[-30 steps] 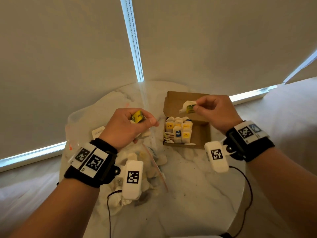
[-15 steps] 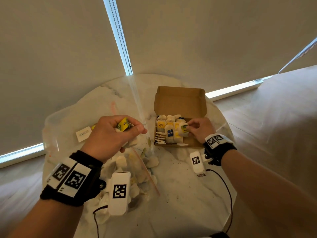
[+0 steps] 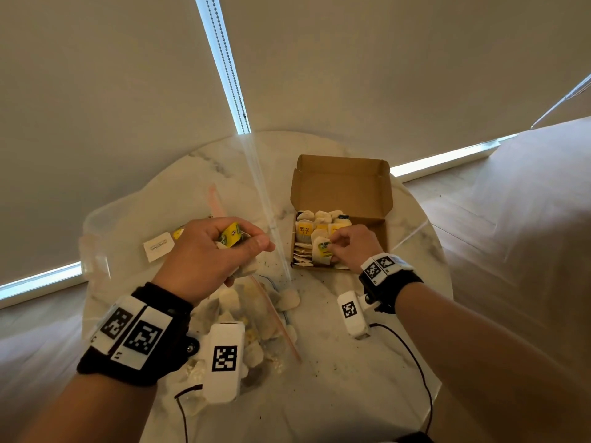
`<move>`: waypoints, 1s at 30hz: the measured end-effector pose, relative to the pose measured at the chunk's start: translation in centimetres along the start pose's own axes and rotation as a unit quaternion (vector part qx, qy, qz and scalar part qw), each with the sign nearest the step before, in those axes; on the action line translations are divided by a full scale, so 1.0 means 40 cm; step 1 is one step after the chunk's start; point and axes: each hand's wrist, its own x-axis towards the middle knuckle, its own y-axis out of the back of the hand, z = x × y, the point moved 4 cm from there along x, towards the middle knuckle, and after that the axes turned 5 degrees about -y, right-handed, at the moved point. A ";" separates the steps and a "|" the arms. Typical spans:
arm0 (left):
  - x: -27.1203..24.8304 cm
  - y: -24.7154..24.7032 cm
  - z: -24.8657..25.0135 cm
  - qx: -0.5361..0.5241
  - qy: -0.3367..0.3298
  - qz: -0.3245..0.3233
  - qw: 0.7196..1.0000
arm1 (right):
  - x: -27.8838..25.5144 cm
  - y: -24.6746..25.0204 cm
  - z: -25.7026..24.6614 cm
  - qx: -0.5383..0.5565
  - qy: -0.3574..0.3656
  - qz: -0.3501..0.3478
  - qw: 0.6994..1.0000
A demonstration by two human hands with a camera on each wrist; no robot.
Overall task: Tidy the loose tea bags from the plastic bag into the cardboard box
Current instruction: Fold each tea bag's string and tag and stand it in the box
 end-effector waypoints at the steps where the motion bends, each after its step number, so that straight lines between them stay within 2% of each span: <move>1: -0.002 0.002 0.000 0.000 -0.001 0.002 1.000 | 0.000 0.006 -0.006 -0.015 0.006 0.016 1.000; 4: -0.006 0.008 0.001 0.002 -0.003 0.006 1.000 | -0.010 0.057 -0.029 -0.028 0.028 0.117 0.992; 6: -0.006 0.010 -0.002 0.004 -0.004 0.008 1.000 | -0.019 0.085 -0.033 -0.010 0.044 0.147 0.988; 10: -0.004 0.000 0.002 -0.008 0.002 0.004 1.000 | -0.021 0.057 -0.026 0.009 0.050 0.075 0.996; 14: -0.007 -0.011 0.008 -0.004 0.003 -0.005 1.000 | 0.000 0.014 -0.014 -0.089 0.042 0.034 0.995; 18: -0.004 -0.004 0.001 0.005 0.003 0.002 1.000 | 0.024 -0.011 0.000 -0.143 0.009 0.000 0.990; 22: -0.010 -0.003 0.004 -0.009 0.004 0.007 1.000 | 0.029 -0.028 -0.003 -0.178 0.005 -0.017 0.984; 27: -0.014 0.001 0.011 -0.016 -0.002 0.010 1.000 | 0.036 -0.027 -0.006 -0.160 -0.001 -0.012 0.987; 30: -0.015 0.002 0.014 -0.015 -0.001 0.011 1.000 | 0.030 -0.025 -0.012 -0.227 -0.007 -0.033 0.973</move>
